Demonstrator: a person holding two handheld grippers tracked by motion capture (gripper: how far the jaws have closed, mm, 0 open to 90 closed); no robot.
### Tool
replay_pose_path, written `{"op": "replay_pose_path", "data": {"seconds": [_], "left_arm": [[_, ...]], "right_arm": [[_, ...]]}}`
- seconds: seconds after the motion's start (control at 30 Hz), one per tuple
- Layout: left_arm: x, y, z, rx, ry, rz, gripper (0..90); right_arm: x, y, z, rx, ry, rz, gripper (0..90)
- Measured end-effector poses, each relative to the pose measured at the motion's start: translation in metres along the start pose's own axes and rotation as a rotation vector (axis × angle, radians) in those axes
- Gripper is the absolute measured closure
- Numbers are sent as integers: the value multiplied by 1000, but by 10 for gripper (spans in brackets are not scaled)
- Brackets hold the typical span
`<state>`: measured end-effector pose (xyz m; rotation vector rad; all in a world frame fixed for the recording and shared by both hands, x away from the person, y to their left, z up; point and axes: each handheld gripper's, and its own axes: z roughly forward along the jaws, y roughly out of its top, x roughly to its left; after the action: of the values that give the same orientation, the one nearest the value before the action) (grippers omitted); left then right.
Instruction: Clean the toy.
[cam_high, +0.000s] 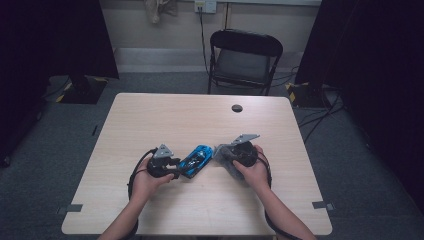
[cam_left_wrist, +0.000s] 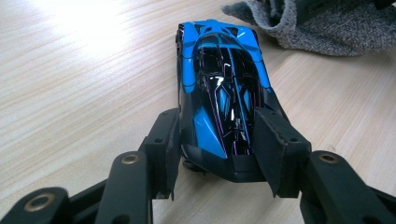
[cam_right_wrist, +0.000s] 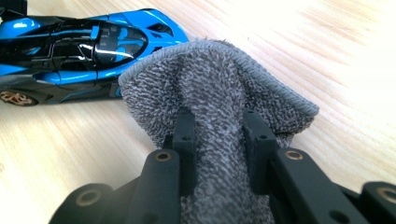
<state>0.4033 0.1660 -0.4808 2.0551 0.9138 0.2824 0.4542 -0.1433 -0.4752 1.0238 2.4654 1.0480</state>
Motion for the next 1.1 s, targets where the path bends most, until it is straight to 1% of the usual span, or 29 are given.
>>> {"op": "replay_pose_path", "data": {"seconds": [0.03, 0.07, 0.13, 0.17, 0.2, 0.23, 0.27, 0.3, 0.37, 0.4, 0.43, 0.47, 0.5, 0.57, 0.6, 0.63, 0.7, 0.73, 0.77, 0.8, 0.83, 0.87, 0.9, 0.97, 1.0, 1.03, 1.1], "left_arm": [[0, 0, 1, -1, 0, -3, 513], [-1, 0, 2, -3, -2, -10, 481], [-3, 1, 5, 1, 3, -13, 443], [-3, 1, 5, 1, 3, -13, 409], [-3, 1, 6, 4, 5, -16, 409], [-3, 3, 7, 12, 12, -23, 365], [-4, 4, 7, 16, 18, -32, 342], [-4, 6, 7, 28, 26, -30, 269], [-5, 7, 7, 34, 22, -28, 245], [-7, 10, 7, 42, 29, -15, 223], [-7, 10, 7, 42, 29, -15, 204], [-8, 11, 7, 42, 34, -11, 204], [-9, 13, 7, 46, 29, -13, 176], [-12, 17, 6, 45, 15, 2, 172], [-13, 19, 7, 43, 9, -1, 172], [-13, 22, 7, 55, 12, 11, 172], [-13, 28, 10, 63, 11, 11, 172], [-13, 35, 14, 73, 8, 13, 172], [-13, 35, 14, 73, 8, 13, 172], [-13, 39, 18, 86, 5, 13, 172], [-14, 42, 21, 101, 15, 22, 172], [-15, 44, 25, 104, 26, 33, 171], [-16, 46, 29, 123, 24, 37, 170], [-17, 48, 36, 128, 27, 40, 177], [-17, 50, 45, 144, 36, 42, 177], [-17, 50, 45, 144, 36, 42, 177], [-17, 50, 54, 162, 37, 41, 177]], "right_arm": [[-1, -2, -1, 1, -2, 4, 714], [-2, -4, -2, 4, -4, 7, 713], [-3, -7, -2, 9, -8, 10, 713], [-3, -7, -2, 9, -8, 10, 713], [-3, -9, -1, 7, -5, 14, 713], [-2, -10, -1, 7, -5, 13, 712], [-1, -10, 0, 8, -8, 8, 712], [1, -12, 2, 8, -10, -2, 711], [1, -14, 3, -1, -12, -1, 711], [1, -15, 3, -6, -9, 6, 711], [1, -15, 3, -6, -9, 6, 711], [0, -16, 3, -9, -8, 8, 711], [0, -16, 2, -11, -8, 10, 711], [1, -16, 3, -5, -12, -1, 710], [1, -15, 3, -4, -13, -3, 710], [1, -15, 3, -3, -10, -1, 711], [1, -15, 3, -4, -9, 1, 710], [0, -17, 3, -11, -8, 11, 710], [0, -17, 3, -11, -8, 11, 710], [1, -17, 3, -14, -9, 14, 710], [1, -17, 3, -16, -11, 14, 710], [1, -17, 3, -18, -11, 15, 709], [1, -18, 3, -19, -10, 15, 710], [0, -18, 3, -22, -8, 18, 709], [1, -18, 3, -23, -9, 20, 709], [1, -18, 3, -23, -9, 20, 709], [1, -19, 3, -28, -9, 20, 708]]}}
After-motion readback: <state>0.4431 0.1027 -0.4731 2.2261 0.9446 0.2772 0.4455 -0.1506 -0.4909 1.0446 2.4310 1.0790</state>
